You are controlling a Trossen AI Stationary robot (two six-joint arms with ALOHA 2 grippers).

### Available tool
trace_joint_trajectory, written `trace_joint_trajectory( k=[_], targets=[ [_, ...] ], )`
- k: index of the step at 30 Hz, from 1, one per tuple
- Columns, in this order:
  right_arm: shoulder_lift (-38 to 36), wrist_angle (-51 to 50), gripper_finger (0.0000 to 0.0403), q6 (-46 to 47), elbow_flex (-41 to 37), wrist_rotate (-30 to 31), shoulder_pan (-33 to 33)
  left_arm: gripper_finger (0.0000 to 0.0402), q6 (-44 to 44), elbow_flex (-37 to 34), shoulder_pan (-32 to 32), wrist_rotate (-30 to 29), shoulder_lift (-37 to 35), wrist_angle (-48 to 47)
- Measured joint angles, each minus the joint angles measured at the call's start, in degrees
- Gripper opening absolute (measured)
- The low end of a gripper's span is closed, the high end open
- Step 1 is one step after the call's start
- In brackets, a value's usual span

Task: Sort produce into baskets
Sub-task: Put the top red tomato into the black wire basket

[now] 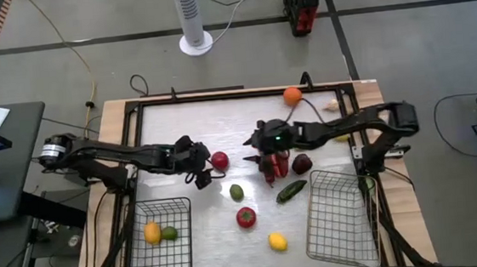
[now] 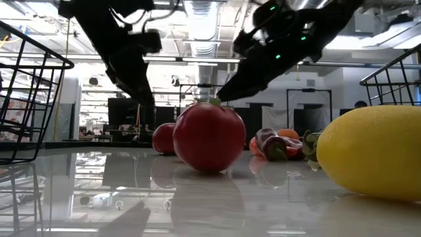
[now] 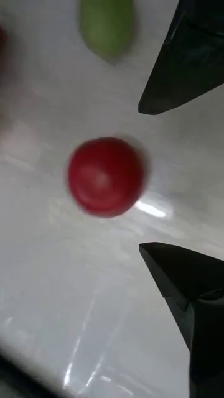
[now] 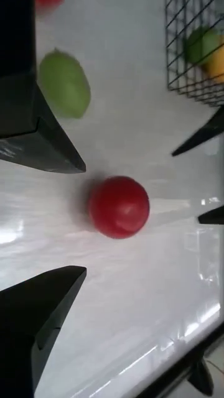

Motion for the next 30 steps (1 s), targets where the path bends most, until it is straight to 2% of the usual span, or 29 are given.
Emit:
trace_joint_trajectory(
  k=[11,15,21,30],
  targets=[
    [13.72,0.00,0.0285,-1.25,7.04,-5.25,-2.40,0.0344,4.87,-0.02,2.88,1.98,10.25,1.93],
    [17.52,0.09,0.0285,-1.68,9.16,-7.68,-3.01,0.0344,6.87,-0.02,4.51,5.48,12.70,3.20],
    [20.30,0.14,0.0286,-2.74,10.82,-8.75,-3.05,0.0344,9.60,0.04,5.74,7.49,14.48,8.83],
    [20.33,3.79,0.0285,-2.88,10.84,-8.92,-2.82,0.0344,10.26,0.02,8.58,10.80,14.78,11.23]
  ],
)
